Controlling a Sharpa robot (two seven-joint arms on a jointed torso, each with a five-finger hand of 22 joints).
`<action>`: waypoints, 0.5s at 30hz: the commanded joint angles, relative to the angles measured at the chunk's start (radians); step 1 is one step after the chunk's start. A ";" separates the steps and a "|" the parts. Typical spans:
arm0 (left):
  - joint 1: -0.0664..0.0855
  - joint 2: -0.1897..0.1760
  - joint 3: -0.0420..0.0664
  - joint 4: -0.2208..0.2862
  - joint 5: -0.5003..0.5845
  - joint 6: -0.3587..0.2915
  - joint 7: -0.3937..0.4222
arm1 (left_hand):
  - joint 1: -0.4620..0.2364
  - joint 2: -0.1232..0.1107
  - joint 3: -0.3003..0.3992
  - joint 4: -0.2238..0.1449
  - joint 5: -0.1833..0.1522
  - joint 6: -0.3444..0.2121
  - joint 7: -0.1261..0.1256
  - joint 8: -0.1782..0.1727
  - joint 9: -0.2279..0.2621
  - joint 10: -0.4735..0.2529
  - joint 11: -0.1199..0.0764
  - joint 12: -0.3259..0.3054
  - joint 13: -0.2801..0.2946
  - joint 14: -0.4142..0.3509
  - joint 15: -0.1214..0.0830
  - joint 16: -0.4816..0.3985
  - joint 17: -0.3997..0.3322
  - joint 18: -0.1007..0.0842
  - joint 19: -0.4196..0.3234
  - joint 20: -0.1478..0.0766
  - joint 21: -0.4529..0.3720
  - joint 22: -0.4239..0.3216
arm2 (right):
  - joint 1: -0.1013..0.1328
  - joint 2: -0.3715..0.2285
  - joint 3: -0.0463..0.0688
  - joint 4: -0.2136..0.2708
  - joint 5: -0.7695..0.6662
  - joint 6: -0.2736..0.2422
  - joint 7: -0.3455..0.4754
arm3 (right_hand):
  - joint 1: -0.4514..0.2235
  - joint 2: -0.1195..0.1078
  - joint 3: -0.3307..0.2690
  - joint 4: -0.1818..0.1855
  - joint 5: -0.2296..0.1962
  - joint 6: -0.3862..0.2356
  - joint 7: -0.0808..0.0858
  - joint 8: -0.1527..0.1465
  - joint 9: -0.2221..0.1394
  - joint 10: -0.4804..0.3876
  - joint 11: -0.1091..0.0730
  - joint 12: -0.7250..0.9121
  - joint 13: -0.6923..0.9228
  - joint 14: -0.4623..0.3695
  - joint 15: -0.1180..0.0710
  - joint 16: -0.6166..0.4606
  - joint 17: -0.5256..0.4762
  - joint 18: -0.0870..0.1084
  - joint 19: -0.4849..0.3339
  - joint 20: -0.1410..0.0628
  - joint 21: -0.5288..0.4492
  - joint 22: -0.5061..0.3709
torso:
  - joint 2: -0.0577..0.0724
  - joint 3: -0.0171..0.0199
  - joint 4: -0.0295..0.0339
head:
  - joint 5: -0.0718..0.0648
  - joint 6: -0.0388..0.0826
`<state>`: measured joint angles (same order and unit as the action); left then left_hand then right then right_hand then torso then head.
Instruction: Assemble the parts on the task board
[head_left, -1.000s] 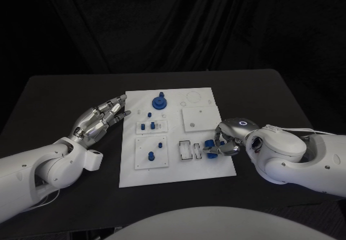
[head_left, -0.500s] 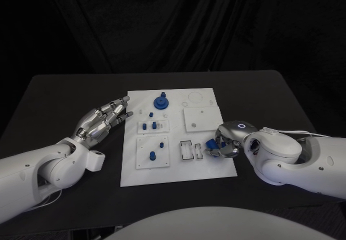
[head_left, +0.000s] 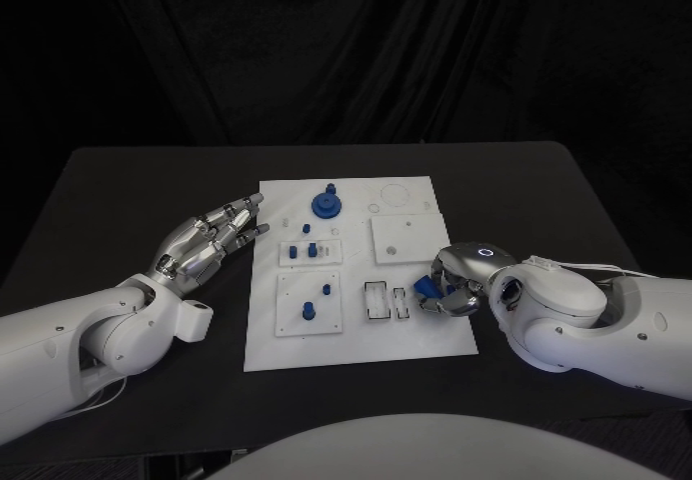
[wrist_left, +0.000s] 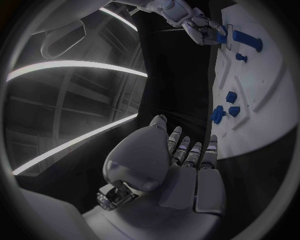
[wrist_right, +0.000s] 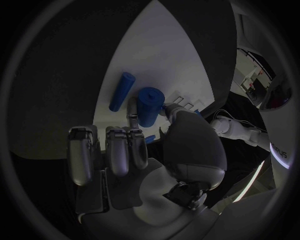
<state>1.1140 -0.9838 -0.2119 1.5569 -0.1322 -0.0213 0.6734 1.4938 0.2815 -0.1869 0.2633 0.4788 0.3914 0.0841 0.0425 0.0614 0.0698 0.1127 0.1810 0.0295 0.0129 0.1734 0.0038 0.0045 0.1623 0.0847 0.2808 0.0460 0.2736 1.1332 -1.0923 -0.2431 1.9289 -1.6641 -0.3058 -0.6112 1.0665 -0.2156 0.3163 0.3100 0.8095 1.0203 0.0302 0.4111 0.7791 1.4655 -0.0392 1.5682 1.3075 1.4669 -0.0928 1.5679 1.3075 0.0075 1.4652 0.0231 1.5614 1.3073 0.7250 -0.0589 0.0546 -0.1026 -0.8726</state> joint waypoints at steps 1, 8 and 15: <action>-0.002 -0.001 0.001 0.003 0.003 0.007 0.010 | 0.013 0.001 0.006 0.000 0.004 -0.002 0.008 0.003 -0.001 -0.003 -0.002 -0.003 0.000 -0.001 -0.003 0.001 0.000 0.016 0.001 0.003 0.004 -0.001 | -0.007 -0.006 -0.004 0.012 0.081 -0.095 0.027 | 0.043 0.032 0.076 -0.071 0.013 -0.002 -0.011 0.009 -0.026 0.105 -0.006 0.003 0.263 0.104 -0.006 0.003 0.263 -0.005 0.100 -0.008 -0.001 0.260 | 0.000 -0.0007 0.0008 | 0.007 0.000; -0.003 0.000 0.001 0.003 0.003 0.006 0.010 | 0.014 0.001 0.007 -0.002 0.005 -0.002 0.009 0.003 -0.001 -0.003 -0.002 -0.003 0.000 0.000 -0.002 0.001 0.000 0.016 0.001 0.003 0.004 -0.001 | 0.004 -0.015 -0.004 0.054 0.237 -0.195 0.060 | 0.035 0.030 0.079 -0.069 0.013 0.001 -0.012 0.014 -0.018 0.105 -0.007 0.003 0.263 0.104 -0.007 0.003 0.263 -0.001 0.092 -0.009 -0.013 0.255 | 0.000 -0.0010 0.0018 | 0.007 0.000; -0.004 0.001 0.001 0.003 0.003 0.006 0.010 | 0.016 0.001 0.008 -0.003 0.006 0.000 0.011 0.003 0.000 -0.003 -0.002 -0.002 0.001 -0.001 -0.002 0.001 0.000 0.017 0.001 0.003 0.004 -0.001 | 0.010 0.000 -0.004 0.076 0.372 -0.228 0.075 | -0.002 0.037 0.080 -0.051 -0.070 -0.004 -0.013 0.017 0.011 0.105 -0.009 0.003 0.263 0.104 -0.009 0.003 0.263 0.003 0.085 -0.011 -0.025 0.250 | -0.001 -0.0009 0.0005 | 0.012 0.000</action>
<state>1.1118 -0.9843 -0.2122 1.5572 -0.1321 -0.0210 0.6727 1.5025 0.2820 -0.1840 0.2604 0.4788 0.3915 0.0913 0.0425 0.0613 0.0698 0.1127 0.1810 0.0294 0.0129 0.1734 0.0037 0.0045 0.1622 0.0847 0.2808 0.0460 0.2737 1.1416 -1.0936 -0.2467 2.0001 -1.3992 -0.4749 -0.5623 1.0525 -0.2017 0.3288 0.3226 0.7469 1.0181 0.0246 0.4217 0.7880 1.4632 -0.0414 1.5682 1.3074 1.4672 -0.0934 1.5679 1.3074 0.0075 1.4684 0.0190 1.5400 1.3080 0.7247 -0.0596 0.0560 -0.0932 -0.8726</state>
